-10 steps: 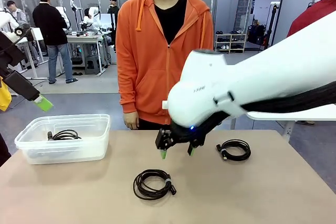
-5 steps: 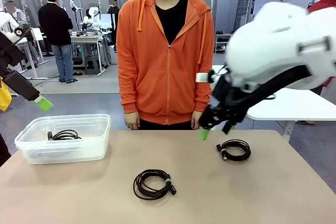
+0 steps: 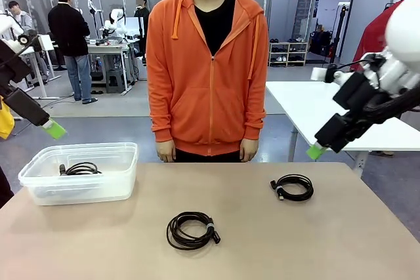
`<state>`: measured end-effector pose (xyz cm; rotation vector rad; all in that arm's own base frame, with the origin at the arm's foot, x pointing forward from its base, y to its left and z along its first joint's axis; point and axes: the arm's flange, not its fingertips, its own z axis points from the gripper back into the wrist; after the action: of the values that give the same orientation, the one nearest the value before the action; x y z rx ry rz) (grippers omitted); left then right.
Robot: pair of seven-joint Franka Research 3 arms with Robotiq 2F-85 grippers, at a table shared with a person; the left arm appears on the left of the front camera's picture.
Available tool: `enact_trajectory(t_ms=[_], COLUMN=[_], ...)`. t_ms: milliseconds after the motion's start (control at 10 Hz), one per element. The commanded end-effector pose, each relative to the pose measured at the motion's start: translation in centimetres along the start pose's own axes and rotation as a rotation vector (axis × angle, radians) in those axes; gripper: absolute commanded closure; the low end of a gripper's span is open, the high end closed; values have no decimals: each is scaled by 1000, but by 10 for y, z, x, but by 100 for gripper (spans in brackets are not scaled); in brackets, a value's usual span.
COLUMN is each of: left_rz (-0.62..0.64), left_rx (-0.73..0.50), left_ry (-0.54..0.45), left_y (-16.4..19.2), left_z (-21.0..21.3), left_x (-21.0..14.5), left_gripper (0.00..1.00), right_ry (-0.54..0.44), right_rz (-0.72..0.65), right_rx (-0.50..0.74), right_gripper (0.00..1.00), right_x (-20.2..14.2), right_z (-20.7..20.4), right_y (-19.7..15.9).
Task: Organize and store the cables.
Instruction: Place the USB Extension Cable into the Organizing box.
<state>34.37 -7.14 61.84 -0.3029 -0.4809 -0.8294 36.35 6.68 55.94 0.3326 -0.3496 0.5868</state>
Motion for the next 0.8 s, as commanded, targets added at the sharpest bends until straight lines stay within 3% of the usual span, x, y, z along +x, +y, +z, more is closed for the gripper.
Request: enact_trajectory(t_ms=[0, 300, 700], left_rz=[-2, 0, 70], left_rx=[-5, 0, -59], left_ry=[-4, 0, 104], left_y=[-1, 0, -41], left_z=[0, 0, -98], left_x=[0, 0, 32], left_gripper=[0, 0, 0], right_ry=[-20, -78, -101], right_rz=[70, 132, 289], right_rx=[24, 58, 83], right_gripper=[0, 0, 0], right_x=[-14, -33, -56], right_z=[5, 17, 28], right_y=[-12, -34, -42])
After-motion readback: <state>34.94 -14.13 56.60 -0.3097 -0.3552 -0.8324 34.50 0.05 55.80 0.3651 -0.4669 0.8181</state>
